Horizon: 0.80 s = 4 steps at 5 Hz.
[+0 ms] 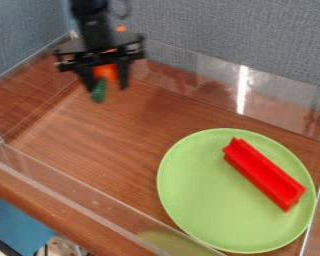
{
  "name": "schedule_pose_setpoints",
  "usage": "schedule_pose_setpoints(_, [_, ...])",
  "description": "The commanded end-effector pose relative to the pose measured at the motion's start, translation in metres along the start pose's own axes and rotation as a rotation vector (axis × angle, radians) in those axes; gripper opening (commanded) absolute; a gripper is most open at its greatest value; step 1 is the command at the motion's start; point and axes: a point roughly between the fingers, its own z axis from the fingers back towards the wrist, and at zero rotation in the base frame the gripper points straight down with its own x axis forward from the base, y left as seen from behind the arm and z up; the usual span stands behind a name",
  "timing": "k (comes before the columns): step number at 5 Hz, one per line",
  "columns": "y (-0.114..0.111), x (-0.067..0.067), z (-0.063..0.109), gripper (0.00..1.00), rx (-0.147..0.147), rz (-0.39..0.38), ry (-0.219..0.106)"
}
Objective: Move the carrot from the green plate to the table
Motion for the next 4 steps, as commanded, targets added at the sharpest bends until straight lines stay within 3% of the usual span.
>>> schedule_pose_setpoints(1, [0.019, 0.037, -0.012, 0.0, -0.018, -0.002, -0.046])
schedule_pose_setpoints(3, [0.018, 0.083, -0.064, 0.0, -0.031, -0.085, -0.018])
schedule_pose_setpoints(4, [0.024, 0.092, -0.081, 0.0, -0.044, -0.104, -0.017])
